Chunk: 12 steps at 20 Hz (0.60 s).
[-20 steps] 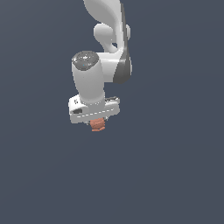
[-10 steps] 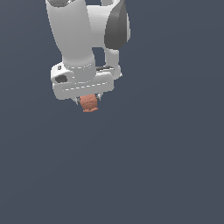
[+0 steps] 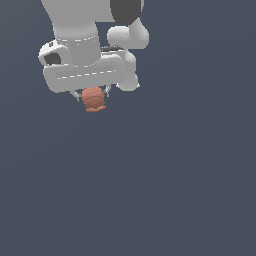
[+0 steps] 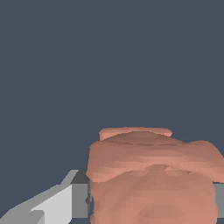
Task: Pick up the object and move it to a goal position.
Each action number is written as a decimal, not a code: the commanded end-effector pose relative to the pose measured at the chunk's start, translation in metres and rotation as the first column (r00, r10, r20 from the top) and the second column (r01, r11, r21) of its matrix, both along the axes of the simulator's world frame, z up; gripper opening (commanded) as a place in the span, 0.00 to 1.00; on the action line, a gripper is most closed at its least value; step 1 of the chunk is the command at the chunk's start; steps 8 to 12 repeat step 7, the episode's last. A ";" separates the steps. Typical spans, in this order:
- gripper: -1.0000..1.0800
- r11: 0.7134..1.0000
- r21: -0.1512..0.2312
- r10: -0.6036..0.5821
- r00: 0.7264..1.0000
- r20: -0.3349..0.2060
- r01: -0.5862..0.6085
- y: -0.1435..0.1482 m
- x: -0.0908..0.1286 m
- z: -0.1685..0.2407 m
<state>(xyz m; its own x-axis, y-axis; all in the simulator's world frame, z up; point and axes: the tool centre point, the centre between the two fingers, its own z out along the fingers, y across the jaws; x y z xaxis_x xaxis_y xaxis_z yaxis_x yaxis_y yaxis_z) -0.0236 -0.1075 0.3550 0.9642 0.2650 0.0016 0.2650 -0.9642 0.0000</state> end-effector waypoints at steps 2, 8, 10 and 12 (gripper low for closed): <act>0.00 1.000 0.000 0.000 1.000 -0.001 0.000 -0.002 -0.002 0.010; 0.00 1.000 0.000 0.000 1.000 -0.002 0.000 -0.003 -0.001 0.012; 0.00 1.000 0.000 0.000 1.000 -0.002 0.000 -0.003 -0.001 0.012; 0.00 1.000 0.000 0.000 1.000 -0.002 0.000 -0.003 -0.001 0.012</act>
